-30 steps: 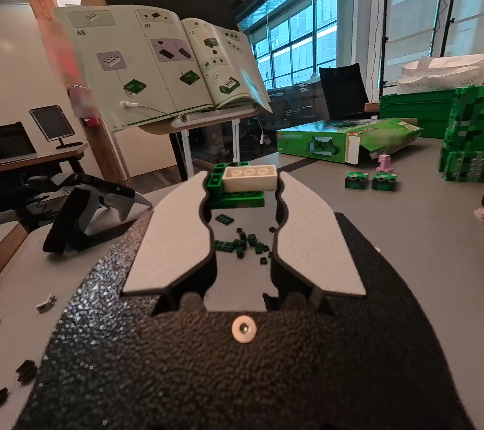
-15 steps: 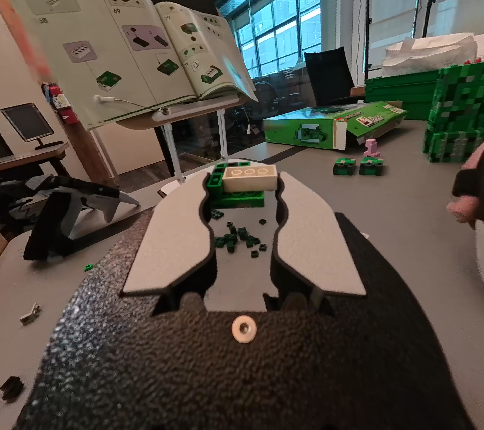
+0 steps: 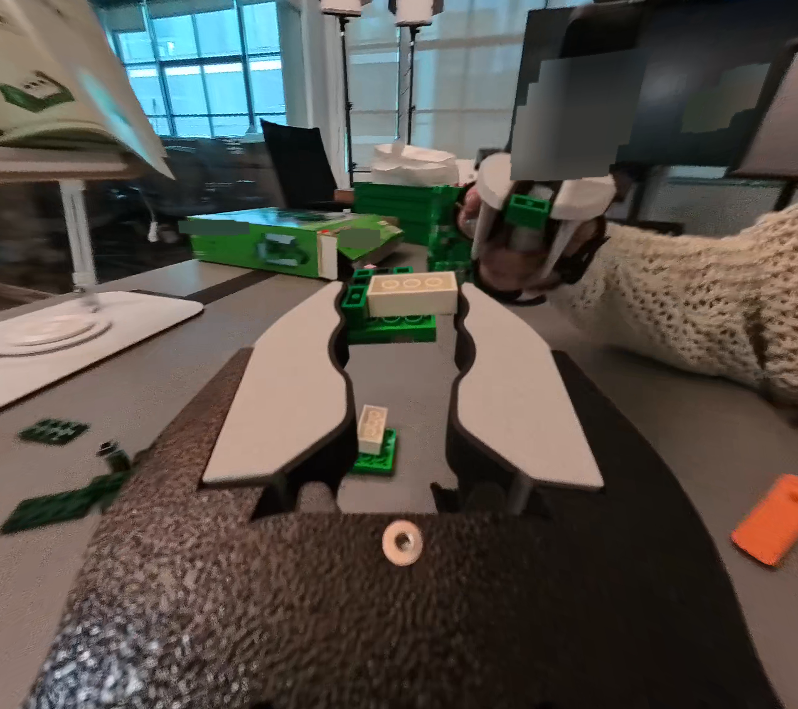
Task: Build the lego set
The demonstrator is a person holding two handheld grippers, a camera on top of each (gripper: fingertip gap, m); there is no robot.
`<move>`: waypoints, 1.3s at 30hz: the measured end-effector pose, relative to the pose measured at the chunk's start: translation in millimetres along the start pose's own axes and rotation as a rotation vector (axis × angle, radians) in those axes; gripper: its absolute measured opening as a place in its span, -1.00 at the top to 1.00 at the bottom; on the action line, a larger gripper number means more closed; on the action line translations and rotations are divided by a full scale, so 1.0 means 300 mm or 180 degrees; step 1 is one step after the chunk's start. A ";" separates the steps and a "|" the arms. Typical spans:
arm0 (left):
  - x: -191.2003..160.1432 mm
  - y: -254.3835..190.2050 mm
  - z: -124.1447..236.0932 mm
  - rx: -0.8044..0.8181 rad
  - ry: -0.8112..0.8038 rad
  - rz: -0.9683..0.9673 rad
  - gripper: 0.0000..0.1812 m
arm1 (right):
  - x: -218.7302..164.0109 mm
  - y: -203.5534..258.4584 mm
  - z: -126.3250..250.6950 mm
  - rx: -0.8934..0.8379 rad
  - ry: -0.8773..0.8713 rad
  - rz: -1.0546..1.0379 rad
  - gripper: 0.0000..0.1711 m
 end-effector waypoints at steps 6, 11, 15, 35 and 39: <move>0.010 0.023 0.019 0.0141 -0.0063 0.0080 0.49 | -0.246 0.019 0.008 0.0169 0.1173 -0.0153 0.81; -0.001 0.025 0.016 0.0111 0.0040 0.0133 0.49 | -0.330 0.037 0.018 0.0435 0.1766 -0.0309 0.81; -0.030 0.000 -0.003 -0.0111 0.0436 0.0104 0.49 | -0.270 0.010 0.017 0.0277 0.1187 -0.0317 0.81; -0.235 -0.115 -0.008 -0.0640 0.2821 -0.0445 0.32 | -0.214 -0.031 0.027 0.0211 0.0082 -0.0931 0.82; -0.198 -0.091 -0.033 -0.0394 0.2403 -0.0575 0.15 | -0.198 -0.029 0.034 0.0204 -0.0189 -0.0893 0.82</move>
Point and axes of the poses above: each gripper's, where its closed fingertips meet, z back along the fingers, x out of its top, y = z × x across the jaws, the point moved 6 cm from there along z, back along the fingers, and after that the axes turned 2 degrees about -z, right-handed, at the moved point
